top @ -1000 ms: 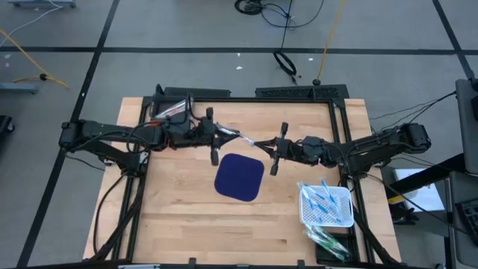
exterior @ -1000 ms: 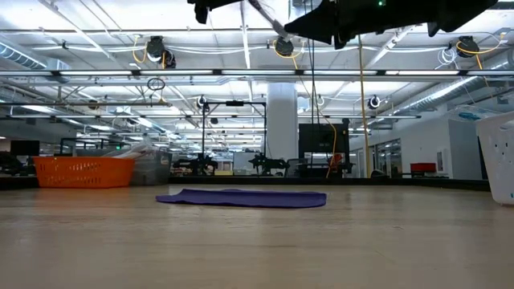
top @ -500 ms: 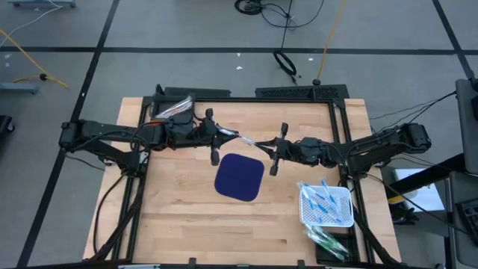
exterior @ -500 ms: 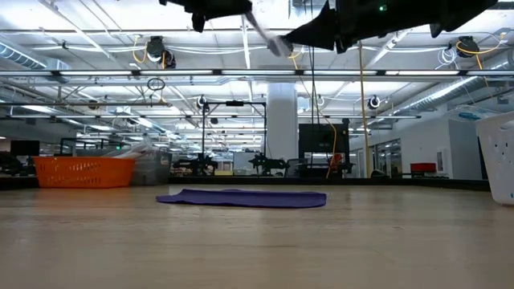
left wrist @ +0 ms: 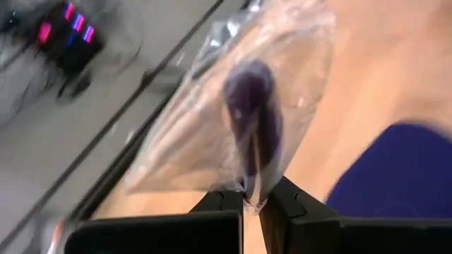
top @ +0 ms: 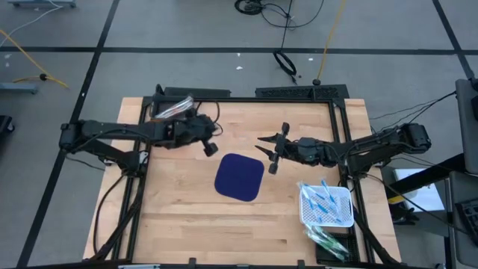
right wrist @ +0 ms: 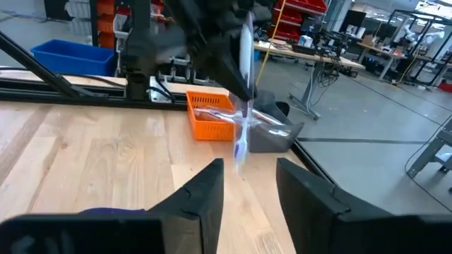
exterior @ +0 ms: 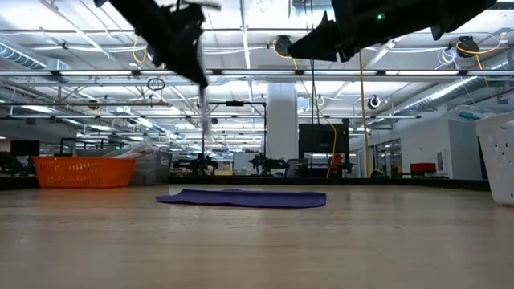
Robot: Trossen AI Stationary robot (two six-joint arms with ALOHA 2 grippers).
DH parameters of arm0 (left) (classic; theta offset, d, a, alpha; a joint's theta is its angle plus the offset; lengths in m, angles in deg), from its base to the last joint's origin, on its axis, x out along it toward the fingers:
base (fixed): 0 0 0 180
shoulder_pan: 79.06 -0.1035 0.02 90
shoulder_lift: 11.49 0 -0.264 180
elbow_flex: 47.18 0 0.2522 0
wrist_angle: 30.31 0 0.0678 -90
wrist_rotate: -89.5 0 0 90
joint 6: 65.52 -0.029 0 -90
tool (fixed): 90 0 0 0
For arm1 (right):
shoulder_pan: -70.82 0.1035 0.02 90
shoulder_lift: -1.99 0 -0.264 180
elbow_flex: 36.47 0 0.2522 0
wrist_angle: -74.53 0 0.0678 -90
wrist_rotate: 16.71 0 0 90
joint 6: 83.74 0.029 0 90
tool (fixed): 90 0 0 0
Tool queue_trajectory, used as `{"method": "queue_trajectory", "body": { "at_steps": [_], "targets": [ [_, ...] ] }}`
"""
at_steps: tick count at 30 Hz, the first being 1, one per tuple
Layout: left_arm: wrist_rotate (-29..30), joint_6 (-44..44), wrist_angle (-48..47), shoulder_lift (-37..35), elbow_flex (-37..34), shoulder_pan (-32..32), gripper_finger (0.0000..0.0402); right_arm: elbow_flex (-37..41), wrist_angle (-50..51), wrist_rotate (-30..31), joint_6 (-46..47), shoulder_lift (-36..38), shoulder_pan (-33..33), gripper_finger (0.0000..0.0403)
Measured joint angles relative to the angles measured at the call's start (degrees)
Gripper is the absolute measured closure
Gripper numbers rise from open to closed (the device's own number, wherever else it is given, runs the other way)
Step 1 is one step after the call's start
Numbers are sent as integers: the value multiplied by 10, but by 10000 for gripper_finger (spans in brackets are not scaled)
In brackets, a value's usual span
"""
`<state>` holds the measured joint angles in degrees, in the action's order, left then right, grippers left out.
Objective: Pick & Place Toothbrushes
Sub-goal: Put the purple toothbrush into the orange bin
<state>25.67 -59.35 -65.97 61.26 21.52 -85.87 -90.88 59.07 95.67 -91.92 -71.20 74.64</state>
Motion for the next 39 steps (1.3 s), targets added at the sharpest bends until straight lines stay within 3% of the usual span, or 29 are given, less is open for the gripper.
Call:
{"method": "queue_trajectory", "body": {
  "at_steps": [9, 15, 25, 39],
  "targets": [
    [-2, 78, -184, 0, 19, -73, 394, 0, 7, 0, 0, 0, 0, 285],
    [-42, 100, -266, -1, 54, -106, 394, 0, 15, 1, 0, 0, 0, 286],
    [-40, 117, -416, 0, 67, -163, 394, 0, 14, 1, 10, 0, 0, 287],
    [-19, 105, -480, 3, 67, -242, 394, 0, 13, 1, 15, 0, -1, 287]
  ]
}}
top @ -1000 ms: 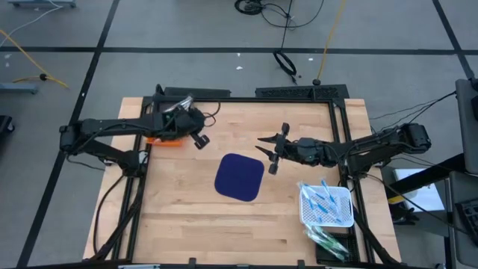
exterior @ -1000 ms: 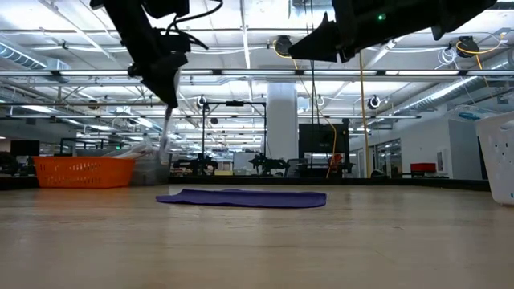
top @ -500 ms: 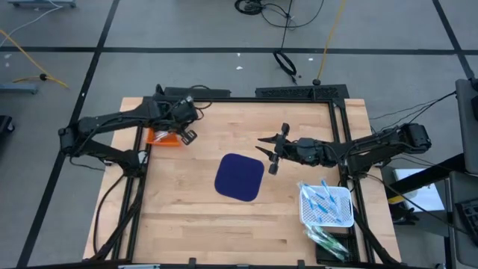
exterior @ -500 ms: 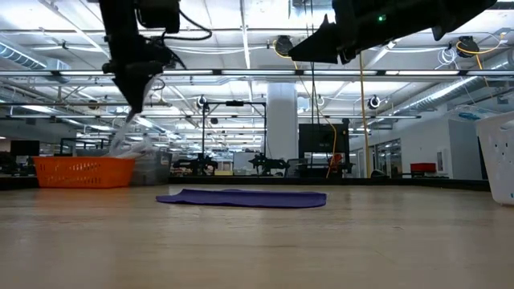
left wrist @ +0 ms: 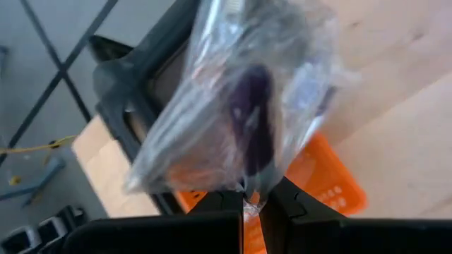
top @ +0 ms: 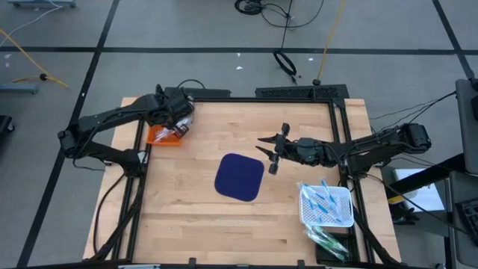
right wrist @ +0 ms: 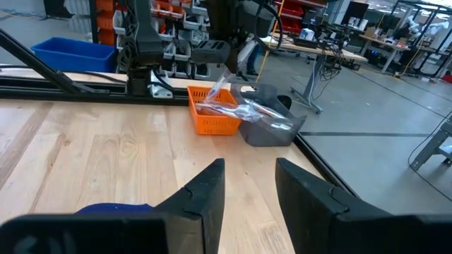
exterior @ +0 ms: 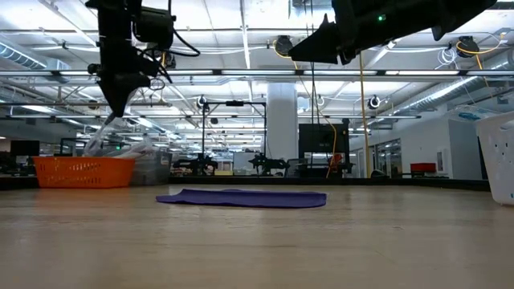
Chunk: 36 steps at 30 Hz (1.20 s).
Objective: Pick & Place Toothbrushes
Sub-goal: Put the purple toothbrush into the orange bin
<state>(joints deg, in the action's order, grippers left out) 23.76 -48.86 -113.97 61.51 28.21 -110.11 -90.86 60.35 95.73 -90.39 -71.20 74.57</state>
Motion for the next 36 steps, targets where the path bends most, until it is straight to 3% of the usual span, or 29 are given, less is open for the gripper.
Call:
{"method": "queue_trajectory", "body": {
  "at_steps": [10, 25, 28, 36],
  "targets": [
    [9, -11, -20, 23, -21, -28, 394, 0, 4, 0, 0, 0, 0, 287],
    [11, -20, -20, 119, -40, -34, 389, 0, 8, 0, 0, 0, 0, 287],
    [27, -10, -21, 130, -40, -33, 365, 0, 11, 0, 0, 0, 0, 287],
    [27, -15, -26, 129, -40, -34, 241, 0, 13, 0, 0, 0, 0, 287]
  ]
}}
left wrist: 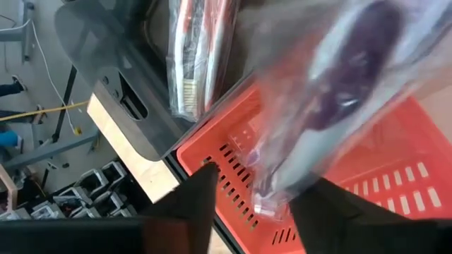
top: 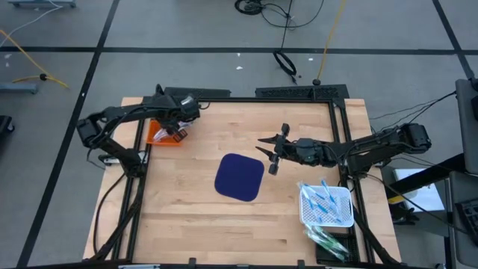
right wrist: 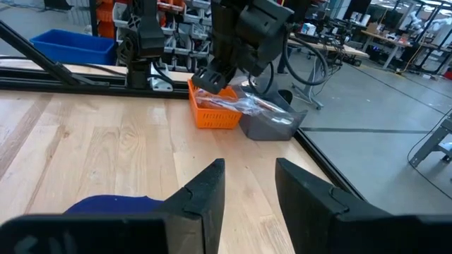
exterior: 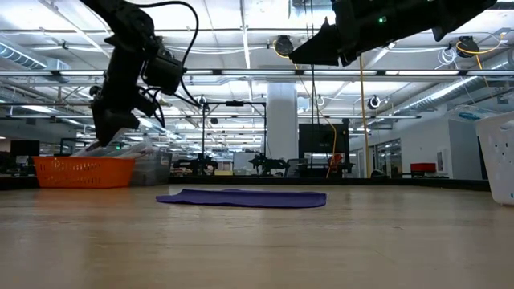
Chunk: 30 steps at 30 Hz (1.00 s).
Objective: Pick & Place Toothbrushes
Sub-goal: Put the purple toothbrush into the orange bin, then return to Home Position
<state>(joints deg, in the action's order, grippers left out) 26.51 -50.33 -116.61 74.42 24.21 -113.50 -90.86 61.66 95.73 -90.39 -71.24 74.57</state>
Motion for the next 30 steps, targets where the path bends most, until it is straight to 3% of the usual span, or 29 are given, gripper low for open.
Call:
{"method": "queue_trajectory", "body": {
  "at_steps": [8, 19, 23, 30],
  "targets": [
    [-1, -5, -6, -11, 0, 5, 169, 0, 8, 0, 0, 0, 0, 287],
    [-10, -3, 85, -130, -2, 60, 156, 0, 16, 0, 3, 0, -4, 287],
    [-20, 8, 201, -183, -57, 106, 156, 0, 64, 3, 27, 0, -14, 291],
    [-82, 6, 459, -284, -244, 217, 156, 59, 76, 0, 98, 17, -23, 307]
  ]
}}
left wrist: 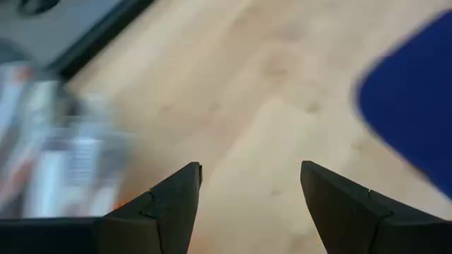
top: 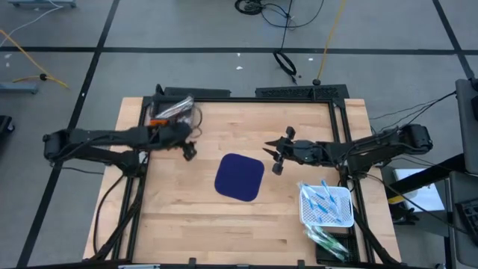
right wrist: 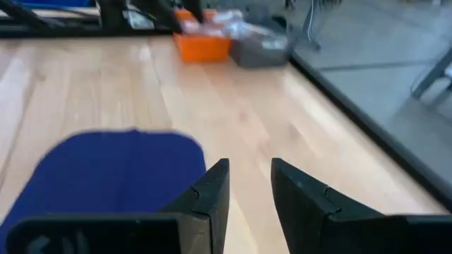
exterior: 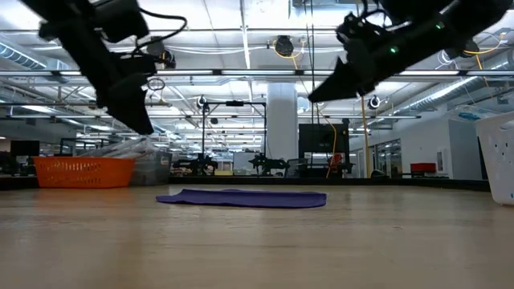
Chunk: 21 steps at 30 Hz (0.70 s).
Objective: Pick & Place Toothbrushes
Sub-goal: Return to Home Position
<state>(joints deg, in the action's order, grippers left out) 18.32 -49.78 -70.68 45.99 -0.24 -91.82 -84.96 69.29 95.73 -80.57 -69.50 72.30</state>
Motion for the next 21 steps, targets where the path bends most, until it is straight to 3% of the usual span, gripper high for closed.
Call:
{"method": "queue_trajectory", "body": {
  "at_steps": [4, 10, 16, 21],
  "targets": [
    [-3, 1, 129, -57, -97, 61, 156, 59, -38, 0, 32, 34, -2, 310],
    [-5, -11, 319, -135, -222, 139, 156, 205, -240, -16, 49, 100, -4, 308],
    [-5, -62, 399, -197, -296, 177, 156, 333, -403, -19, 101, 154, -7, 313],
    [-1, -87, 433, -225, -325, 191, 156, 336, -344, -48, 85, 180, 2, 312]
  ]
}}
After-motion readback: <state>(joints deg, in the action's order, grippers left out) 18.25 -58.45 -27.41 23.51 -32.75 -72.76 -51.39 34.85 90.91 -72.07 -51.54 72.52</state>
